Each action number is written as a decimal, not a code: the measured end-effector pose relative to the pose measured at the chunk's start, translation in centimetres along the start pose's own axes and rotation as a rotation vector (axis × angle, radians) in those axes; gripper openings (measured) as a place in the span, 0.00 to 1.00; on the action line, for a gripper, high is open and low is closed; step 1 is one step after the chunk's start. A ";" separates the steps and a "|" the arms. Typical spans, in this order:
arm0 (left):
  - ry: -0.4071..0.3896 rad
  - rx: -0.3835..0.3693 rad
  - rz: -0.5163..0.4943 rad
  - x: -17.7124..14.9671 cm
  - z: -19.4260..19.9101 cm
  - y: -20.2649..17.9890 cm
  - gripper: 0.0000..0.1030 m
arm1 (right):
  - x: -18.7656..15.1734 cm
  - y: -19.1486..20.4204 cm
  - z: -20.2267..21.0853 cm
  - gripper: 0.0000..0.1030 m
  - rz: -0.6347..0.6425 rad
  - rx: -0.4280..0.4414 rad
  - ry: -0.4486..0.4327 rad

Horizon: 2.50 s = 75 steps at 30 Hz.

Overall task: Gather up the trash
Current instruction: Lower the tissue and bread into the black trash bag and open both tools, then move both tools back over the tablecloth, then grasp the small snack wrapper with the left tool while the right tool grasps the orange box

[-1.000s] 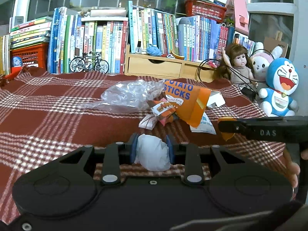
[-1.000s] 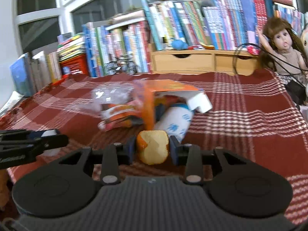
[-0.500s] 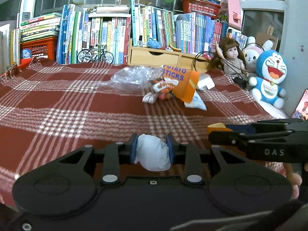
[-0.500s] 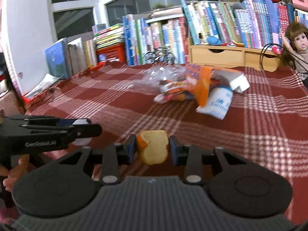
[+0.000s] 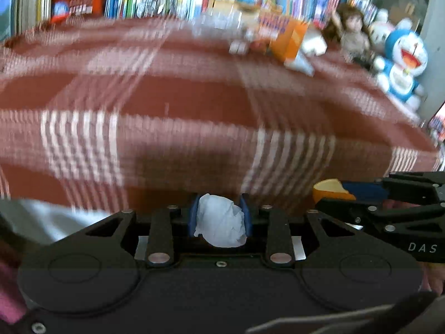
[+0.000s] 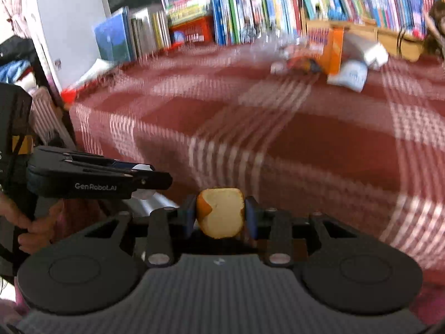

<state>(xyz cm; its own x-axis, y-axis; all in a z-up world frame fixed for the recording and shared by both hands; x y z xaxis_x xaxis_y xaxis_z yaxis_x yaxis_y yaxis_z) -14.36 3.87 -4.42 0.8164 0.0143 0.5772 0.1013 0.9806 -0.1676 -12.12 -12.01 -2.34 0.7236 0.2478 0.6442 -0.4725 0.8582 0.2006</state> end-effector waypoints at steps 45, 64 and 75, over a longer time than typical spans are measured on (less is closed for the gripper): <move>0.147 0.068 0.030 -2.5 -4.1 1.3 0.83 | -4.8 -1.0 -5.1 0.79 -0.117 -0.001 0.189; -0.239 -0.063 -0.064 11.4 3.1 -1.6 0.90 | 8.1 -6.7 4.6 0.87 -0.152 -0.043 -0.201; -0.204 -0.168 0.103 24.2 -7.0 -3.3 0.67 | 17.0 -16.9 0.5 0.77 -0.489 -0.028 -0.287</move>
<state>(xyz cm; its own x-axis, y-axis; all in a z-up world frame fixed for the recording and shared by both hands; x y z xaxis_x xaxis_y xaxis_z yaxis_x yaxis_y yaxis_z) 9.02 -0.35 4.51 0.6981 0.1679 0.6961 0.1303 0.9261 -0.3540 7.90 -22.49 5.57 0.6875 -0.3104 0.6565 -0.1002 0.8548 0.5091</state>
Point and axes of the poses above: each gripper's, at about its wrist camera, not at the fingertips, and z roughly against the way its jaws point, y to its left, x to its top, the point moved 1 cm from there along -z, roughly the way its jaws point, and after that the axes turned 8 degrees about y, right-handed, at the moved point
